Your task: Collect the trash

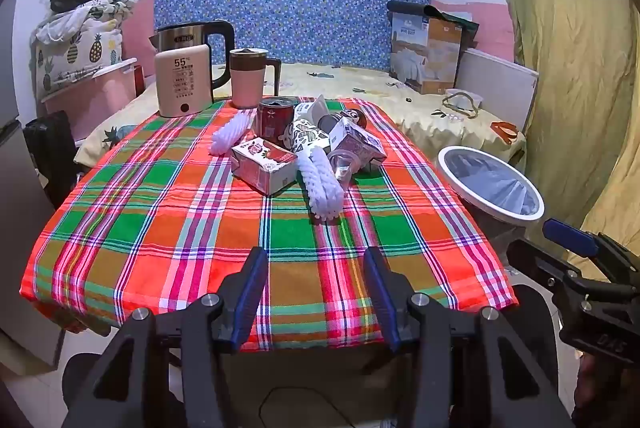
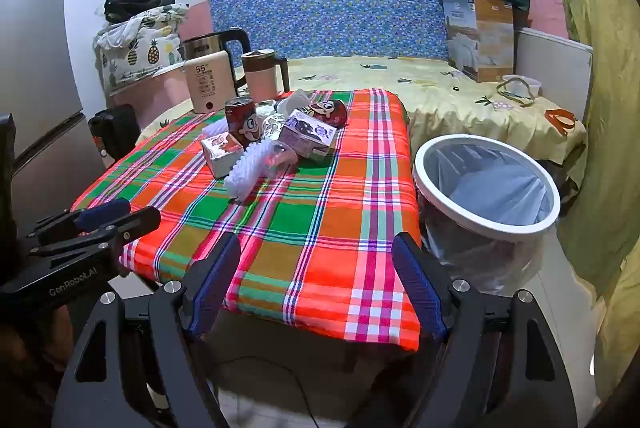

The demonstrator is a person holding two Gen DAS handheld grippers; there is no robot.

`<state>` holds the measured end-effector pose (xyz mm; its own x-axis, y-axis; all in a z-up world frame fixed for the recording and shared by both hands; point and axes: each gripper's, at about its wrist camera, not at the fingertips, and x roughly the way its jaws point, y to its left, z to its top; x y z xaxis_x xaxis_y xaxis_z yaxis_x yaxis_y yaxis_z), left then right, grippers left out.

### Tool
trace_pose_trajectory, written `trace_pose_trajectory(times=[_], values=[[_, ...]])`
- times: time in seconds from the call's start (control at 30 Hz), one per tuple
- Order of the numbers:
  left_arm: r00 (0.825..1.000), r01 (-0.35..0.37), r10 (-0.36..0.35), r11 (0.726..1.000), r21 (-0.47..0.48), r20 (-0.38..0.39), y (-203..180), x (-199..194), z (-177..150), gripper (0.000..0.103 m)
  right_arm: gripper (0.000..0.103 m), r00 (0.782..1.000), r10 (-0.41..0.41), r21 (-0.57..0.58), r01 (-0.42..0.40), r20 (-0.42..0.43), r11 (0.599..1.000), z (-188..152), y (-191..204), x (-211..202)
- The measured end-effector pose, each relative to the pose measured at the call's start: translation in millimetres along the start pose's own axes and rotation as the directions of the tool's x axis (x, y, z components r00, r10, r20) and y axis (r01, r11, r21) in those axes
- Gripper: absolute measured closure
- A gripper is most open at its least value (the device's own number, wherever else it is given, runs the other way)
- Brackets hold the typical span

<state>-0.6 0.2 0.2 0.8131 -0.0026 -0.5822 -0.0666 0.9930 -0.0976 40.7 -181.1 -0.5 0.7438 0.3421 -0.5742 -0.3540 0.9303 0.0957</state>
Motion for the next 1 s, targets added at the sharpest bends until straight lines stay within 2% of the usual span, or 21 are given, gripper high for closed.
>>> trace_pose_trajectory(times=[0.27,0.3,1.0], values=[[1.000,0.001,-0.001,1.000,-0.001,0.009,0.4,-9.2,-3.9,0.054,0.024,1.000,-0.001,-0.005,0.001,-0.001,1.000,-0.5,3.9,0.3],[1.000,0.001,-0.001,1.000,-0.001,-0.013,0.2,-0.2,0.5,0.054,0.024,1.000,0.001,0.004,-0.001,-0.006,1.000,0.2,1.0,-0.2],[1.000,-0.002,0.002,1.000,0.001,-0.013,0.0,-0.2,0.4,0.054,0.024,1.000,0.000,0.006,0.000,-0.007,1.000,0.1,0.5,-0.1]])
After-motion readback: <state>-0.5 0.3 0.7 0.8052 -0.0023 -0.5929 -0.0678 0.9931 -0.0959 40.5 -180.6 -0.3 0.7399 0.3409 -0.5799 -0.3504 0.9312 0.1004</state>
